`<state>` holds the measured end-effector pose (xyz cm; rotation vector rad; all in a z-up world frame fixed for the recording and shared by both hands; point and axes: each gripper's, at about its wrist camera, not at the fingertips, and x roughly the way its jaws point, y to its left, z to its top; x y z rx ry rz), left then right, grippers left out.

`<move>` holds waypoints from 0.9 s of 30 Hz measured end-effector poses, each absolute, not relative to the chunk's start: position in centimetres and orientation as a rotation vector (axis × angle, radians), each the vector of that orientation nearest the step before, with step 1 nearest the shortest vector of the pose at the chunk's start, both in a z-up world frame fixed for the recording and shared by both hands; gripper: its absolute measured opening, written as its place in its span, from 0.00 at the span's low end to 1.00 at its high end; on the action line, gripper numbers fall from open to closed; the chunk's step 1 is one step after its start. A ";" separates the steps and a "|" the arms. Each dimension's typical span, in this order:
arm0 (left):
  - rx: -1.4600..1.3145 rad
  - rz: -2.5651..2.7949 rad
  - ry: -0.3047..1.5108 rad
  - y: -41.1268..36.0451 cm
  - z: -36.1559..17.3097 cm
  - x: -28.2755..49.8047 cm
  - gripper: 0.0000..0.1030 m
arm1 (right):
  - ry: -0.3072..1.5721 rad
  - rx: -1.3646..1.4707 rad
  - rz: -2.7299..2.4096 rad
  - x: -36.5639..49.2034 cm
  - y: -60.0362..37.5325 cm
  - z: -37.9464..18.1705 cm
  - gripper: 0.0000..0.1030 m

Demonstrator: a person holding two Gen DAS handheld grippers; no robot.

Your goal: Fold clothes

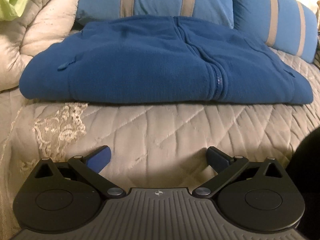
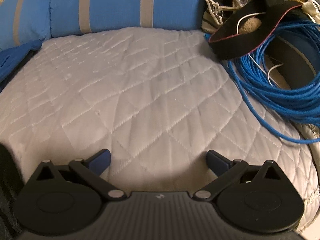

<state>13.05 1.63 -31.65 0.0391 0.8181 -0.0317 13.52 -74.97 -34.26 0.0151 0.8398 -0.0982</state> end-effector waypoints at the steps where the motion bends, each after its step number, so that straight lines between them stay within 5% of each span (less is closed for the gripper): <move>1: 0.040 -0.028 0.812 1.5 -31.7 13.4 1.00 | 0.834 0.015 -0.102 13.8 -74.9 -34.3 1.00; 27: 0.074 0.014 0.723 0.5 -32.4 20.6 1.00 | 0.736 0.001 -0.166 18.5 -74.3 -34.8 1.00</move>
